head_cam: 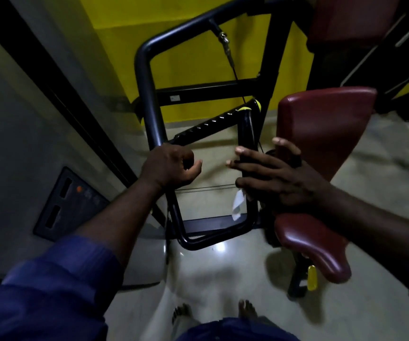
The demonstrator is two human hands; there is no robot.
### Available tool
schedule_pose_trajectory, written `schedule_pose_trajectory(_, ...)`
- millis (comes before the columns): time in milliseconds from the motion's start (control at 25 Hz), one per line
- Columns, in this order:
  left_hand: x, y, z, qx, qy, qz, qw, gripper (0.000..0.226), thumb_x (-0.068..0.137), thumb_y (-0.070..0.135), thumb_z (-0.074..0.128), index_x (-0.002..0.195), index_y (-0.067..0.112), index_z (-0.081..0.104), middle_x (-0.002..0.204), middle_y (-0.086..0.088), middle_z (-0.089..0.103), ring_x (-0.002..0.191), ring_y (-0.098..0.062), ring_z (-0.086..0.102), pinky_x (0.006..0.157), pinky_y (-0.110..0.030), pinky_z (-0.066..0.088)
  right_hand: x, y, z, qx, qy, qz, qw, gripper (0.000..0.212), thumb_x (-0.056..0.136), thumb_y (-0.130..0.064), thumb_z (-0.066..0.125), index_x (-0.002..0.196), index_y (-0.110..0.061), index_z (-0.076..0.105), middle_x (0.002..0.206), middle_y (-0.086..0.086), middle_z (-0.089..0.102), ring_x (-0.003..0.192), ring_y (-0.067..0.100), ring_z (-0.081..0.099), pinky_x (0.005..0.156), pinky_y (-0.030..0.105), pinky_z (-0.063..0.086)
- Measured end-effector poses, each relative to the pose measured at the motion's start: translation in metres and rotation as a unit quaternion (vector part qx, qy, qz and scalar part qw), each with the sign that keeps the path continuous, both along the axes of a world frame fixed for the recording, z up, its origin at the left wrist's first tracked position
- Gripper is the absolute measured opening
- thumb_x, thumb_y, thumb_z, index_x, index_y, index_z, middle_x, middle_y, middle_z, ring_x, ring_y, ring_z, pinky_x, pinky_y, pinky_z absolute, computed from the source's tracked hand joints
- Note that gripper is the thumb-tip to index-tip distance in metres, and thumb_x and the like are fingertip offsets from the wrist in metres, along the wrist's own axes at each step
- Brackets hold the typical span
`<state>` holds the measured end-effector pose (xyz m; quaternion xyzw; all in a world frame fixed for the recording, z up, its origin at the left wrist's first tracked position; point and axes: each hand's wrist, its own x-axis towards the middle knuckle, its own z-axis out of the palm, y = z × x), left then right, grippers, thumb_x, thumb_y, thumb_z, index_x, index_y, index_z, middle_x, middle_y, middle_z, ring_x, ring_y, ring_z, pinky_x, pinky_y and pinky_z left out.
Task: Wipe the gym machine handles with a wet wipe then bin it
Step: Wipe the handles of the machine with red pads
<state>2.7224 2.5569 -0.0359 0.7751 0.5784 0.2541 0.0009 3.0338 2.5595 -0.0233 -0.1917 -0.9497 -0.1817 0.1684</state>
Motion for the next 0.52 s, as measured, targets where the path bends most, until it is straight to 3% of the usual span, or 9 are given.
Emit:
schedule_pose_trajectory(160,0.004,-0.002,0.0,0.031,0.01,0.01,0.999,0.033,0.086,0.042,0.06,0.059,0.034,0.043,0.058,0.014,0.041,0.051,-0.01,0.041,0.057,-0.022,0.034,-0.001,-0.027,-0.027,-0.016,-0.034,0.07,0.997,0.028,0.107,-0.042,0.045,0.119,-0.029,0.067,0.16,-0.009,0.042,0.155,0.013,0.026,0.111,0.055,0.028)
schedule_pose_trajectory(240,0.004,-0.002,-0.006,0.045,0.019,0.023,0.999,0.032,0.086,0.038,0.063,0.059,0.03,0.047,0.059,0.014,0.045,0.052,-0.01,0.043,0.054,-0.023,0.038,0.003,-0.008,-0.012,-0.002,-0.018,0.095,0.995,0.03,0.108,-0.041,0.045,0.123,-0.028,0.067,0.158,-0.006,0.045,0.154,0.015,0.03,0.11,0.055,0.028)
schedule_pose_trajectory(320,0.004,0.001,-0.011,0.061,0.018,0.028,0.998,0.024,0.086,0.033,0.066,0.065,0.021,0.061,0.064,0.007,0.056,0.057,-0.016,0.053,0.053,-0.029,0.048,0.001,0.015,0.006,-0.004,0.025,0.049,0.999,0.033,0.109,-0.039,0.042,0.128,-0.028,0.067,0.162,-0.007,0.039,0.155,0.017,0.028,0.11,0.057,0.027)
schedule_pose_trajectory(400,0.003,0.002,-0.013,0.097,0.025,0.035,0.994,0.016,0.083,0.029,0.071,0.081,0.013,0.069,0.079,-0.003,0.063,0.071,-0.024,0.06,0.062,-0.036,0.053,-0.008,0.016,0.002,-0.028,0.047,0.021,0.998,0.031,0.108,-0.038,0.045,0.125,-0.026,0.069,0.164,-0.008,0.033,0.156,0.016,0.024,0.111,0.061,0.031)
schedule_pose_trajectory(520,0.002,0.0,-0.01,0.116,0.032,0.134,0.984,0.039,0.077,0.036,0.074,0.105,0.01,0.066,0.105,-0.012,0.057,0.097,-0.034,0.055,0.084,-0.041,0.045,-0.01,-0.003,-0.019,-0.061,0.005,0.064,0.996,0.031,0.109,-0.037,0.041,0.116,-0.025,0.068,0.161,-0.006,0.042,0.157,0.016,0.021,0.111,0.062,0.033)
